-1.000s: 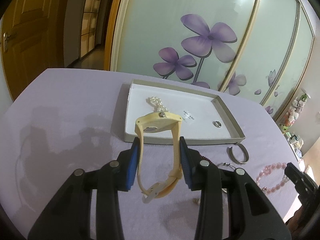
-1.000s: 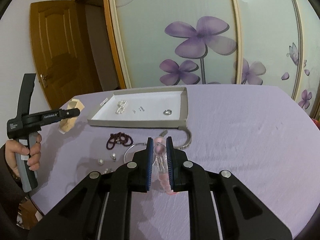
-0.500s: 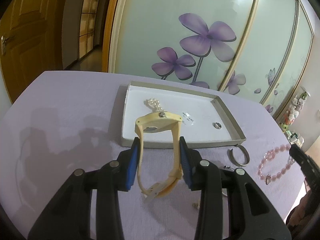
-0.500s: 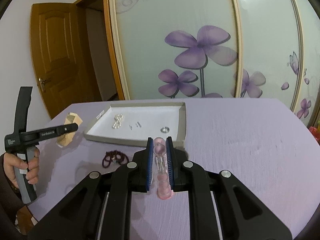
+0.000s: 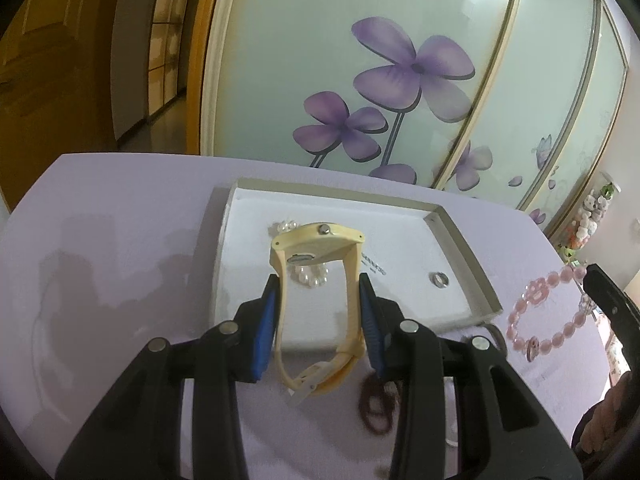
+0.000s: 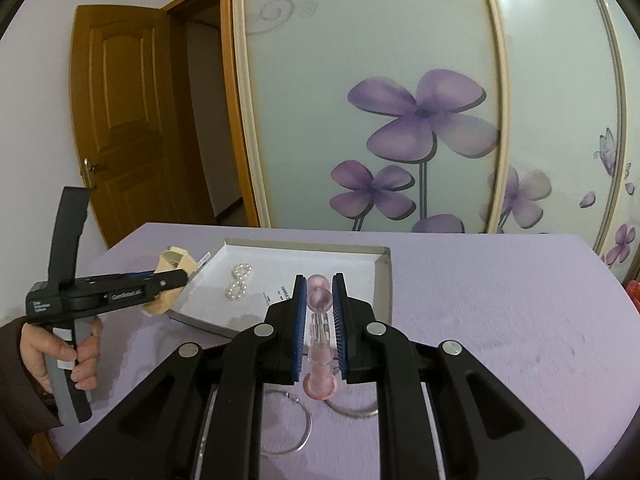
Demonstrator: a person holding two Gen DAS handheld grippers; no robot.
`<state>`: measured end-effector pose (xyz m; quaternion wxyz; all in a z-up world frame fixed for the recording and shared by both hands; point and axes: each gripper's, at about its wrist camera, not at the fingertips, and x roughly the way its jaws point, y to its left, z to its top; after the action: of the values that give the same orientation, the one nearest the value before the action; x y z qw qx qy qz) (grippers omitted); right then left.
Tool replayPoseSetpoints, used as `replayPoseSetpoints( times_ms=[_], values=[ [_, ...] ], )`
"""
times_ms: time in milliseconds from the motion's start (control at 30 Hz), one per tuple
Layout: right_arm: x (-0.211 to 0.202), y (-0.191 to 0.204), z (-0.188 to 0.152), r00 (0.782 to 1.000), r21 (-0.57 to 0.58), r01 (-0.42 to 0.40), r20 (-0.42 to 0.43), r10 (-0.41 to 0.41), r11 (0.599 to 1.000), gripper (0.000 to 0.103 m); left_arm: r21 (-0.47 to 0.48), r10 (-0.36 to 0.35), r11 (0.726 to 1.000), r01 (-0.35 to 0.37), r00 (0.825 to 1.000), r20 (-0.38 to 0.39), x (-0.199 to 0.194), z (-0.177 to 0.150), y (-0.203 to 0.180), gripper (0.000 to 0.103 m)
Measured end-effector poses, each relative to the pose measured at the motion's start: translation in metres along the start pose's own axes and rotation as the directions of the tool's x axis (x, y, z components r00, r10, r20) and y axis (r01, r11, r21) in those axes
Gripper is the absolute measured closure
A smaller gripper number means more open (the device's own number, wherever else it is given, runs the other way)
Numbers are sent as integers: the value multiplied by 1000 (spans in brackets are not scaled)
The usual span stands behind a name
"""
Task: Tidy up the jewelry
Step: 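Lower the watch into the tray and open the left tool while the right tool carries the pink bracelet, then lower the pink bracelet into the tray and open the right tool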
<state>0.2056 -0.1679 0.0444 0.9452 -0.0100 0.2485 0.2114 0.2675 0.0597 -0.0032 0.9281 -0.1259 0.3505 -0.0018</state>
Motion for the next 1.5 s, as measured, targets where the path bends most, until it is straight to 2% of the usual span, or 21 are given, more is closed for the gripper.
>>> replayPoseSetpoints(
  times_ms=[400,667,800,967,1300,1500],
  values=[
    [42,-2,12,999,-8,-21,-24,20,1000,89,-12,20,1000,-21,998,-57,63,19,15,65],
    [58,5,13,999,-21,-35,-34,34,999,89,-32,29,999,-32,996,-83,80,18,26,64],
    [61,6,12,999,-24,-33,-41,32,999,89,-41,25,999,-29,995,-91,83,16,29,60],
    [66,5,12,999,-22,-30,-45,29,999,89,-37,17,999,-19,998,-53,72,20,28,51],
    [91,11,17,997,-34,-53,-56,51,998,89,-8,28,1000,-27,995,92,26,35,22,51],
    [108,9,10,996,-23,-42,-84,40,999,89,-2,34,999,-34,993,115,20,41,22,50]
  ],
)
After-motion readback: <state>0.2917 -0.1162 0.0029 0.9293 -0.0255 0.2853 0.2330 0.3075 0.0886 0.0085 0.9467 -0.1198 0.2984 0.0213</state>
